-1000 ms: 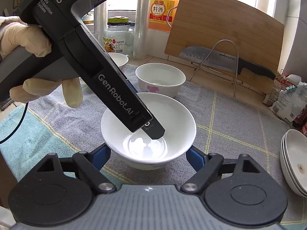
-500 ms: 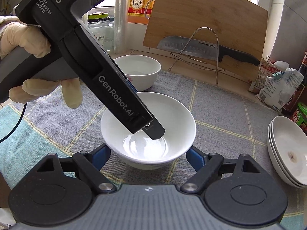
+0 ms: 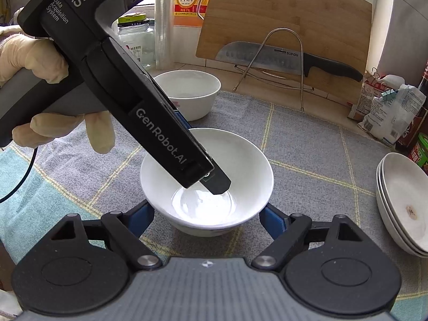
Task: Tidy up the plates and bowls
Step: 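Lift and carry the held white bowl with the left tool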
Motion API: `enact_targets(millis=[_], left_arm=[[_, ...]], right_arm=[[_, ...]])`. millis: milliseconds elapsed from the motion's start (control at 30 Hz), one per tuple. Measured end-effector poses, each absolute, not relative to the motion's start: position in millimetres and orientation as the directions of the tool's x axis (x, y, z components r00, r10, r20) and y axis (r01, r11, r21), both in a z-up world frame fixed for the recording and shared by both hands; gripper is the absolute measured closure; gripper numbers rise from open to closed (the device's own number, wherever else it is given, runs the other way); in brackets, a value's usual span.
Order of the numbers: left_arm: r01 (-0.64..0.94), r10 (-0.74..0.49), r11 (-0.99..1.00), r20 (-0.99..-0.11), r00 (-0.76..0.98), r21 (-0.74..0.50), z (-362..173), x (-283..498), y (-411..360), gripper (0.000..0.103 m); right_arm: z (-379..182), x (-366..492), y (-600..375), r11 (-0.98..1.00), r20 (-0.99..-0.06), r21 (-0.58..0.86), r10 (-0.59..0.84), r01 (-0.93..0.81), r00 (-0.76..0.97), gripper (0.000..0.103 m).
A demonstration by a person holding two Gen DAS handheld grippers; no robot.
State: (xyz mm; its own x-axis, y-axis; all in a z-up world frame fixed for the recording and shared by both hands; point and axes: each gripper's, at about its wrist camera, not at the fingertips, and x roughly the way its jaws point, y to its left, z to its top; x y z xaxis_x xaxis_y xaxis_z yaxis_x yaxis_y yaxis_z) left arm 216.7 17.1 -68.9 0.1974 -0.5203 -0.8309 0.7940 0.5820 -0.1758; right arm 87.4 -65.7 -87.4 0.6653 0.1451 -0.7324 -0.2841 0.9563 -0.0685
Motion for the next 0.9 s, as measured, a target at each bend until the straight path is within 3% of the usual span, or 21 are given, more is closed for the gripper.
enact_targets(millis=[133,267,500,900], left_arm=[[0.795,-0.533,0.576,-0.825,0.191,-0.188,-70,215,16,0.034],[0.794,-0.558,0.577,-0.802,0.212,-0.191,-67,211,19,0.018],[0.789,-0.582,0.589,-0.769,0.265,-0.174,-60,204,29,0.012],[0.768,-0.594,0.633,-0.699,0.399,-0.100,-38,179,61,0.011]], right_arm=[[-88,89,-65,0.957,-0.732,-0.067,0.144,-0.281,0.666,0.014],[-87,87,-67,0.962,-0.716,-0.038,0.163,-0.271,0.678,0.000],[-87,82,-61,0.952,-0.716,-0.092,0.140,-0.292,0.683,0.000],[-77,71,-56,0.948,-0.700,-0.104,0.145,-0.300,0.699,0.000]])
